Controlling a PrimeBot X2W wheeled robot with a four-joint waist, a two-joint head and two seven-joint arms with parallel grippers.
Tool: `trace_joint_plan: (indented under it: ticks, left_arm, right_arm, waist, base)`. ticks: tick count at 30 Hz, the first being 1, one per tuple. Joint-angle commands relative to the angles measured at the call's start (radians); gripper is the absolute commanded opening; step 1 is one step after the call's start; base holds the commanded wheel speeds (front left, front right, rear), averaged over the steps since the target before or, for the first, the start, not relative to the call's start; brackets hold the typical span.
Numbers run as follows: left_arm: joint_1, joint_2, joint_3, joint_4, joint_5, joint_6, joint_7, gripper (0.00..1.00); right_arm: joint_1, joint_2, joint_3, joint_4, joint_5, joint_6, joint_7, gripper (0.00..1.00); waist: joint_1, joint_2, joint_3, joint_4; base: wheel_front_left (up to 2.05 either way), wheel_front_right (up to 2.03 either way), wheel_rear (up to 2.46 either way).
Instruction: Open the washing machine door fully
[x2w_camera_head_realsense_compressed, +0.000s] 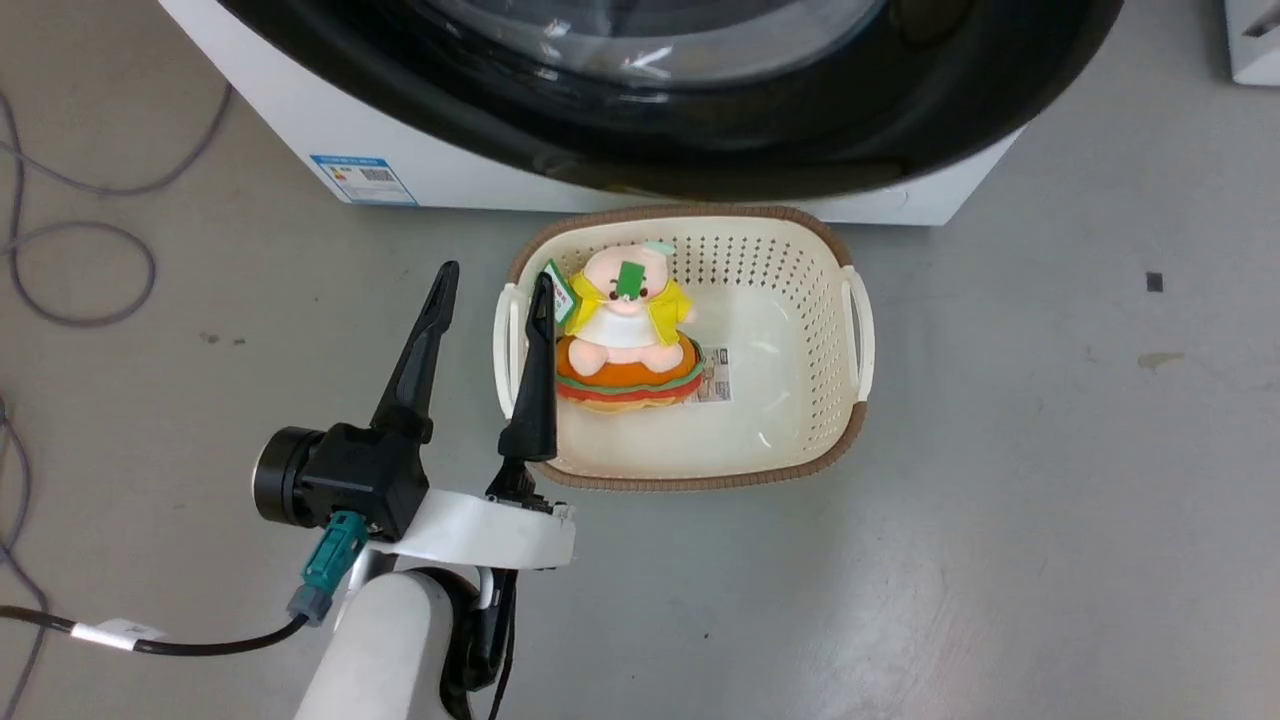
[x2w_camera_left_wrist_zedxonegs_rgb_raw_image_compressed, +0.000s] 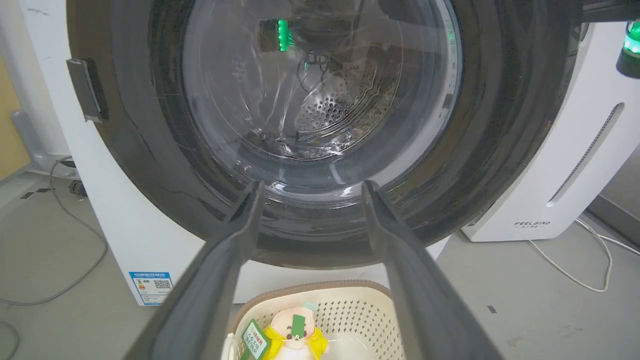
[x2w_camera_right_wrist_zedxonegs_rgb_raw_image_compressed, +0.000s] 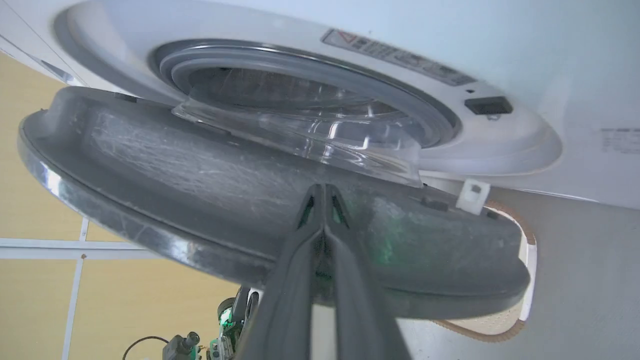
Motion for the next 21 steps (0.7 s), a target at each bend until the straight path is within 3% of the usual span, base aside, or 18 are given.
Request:
trace_joint_plan:
  ticks: [1,21]
  left_arm:
    - [-0.004,0.002,0.002,0.004,-0.002,0.005,-0.005,1.00]
    - [0.075,0.002,0.012,0.052,-0.001,0.001,-0.005,1.00]
  right_arm:
    - [0.029,0.006,0.004,-0.010,0.007,0.001,0.012,0.00]
    - [0.269,0.014,0.031,-0.140,0.074,0.001,0.129,0.00]
  waist:
    - [0.0000,-0.0001,-0.011,-0.001]
    - [0.0000,-0.0001,-0.171,-0.020]
  base:
    - [0.00,0.00,0.00]
    - [0.00,0.00,0.00]
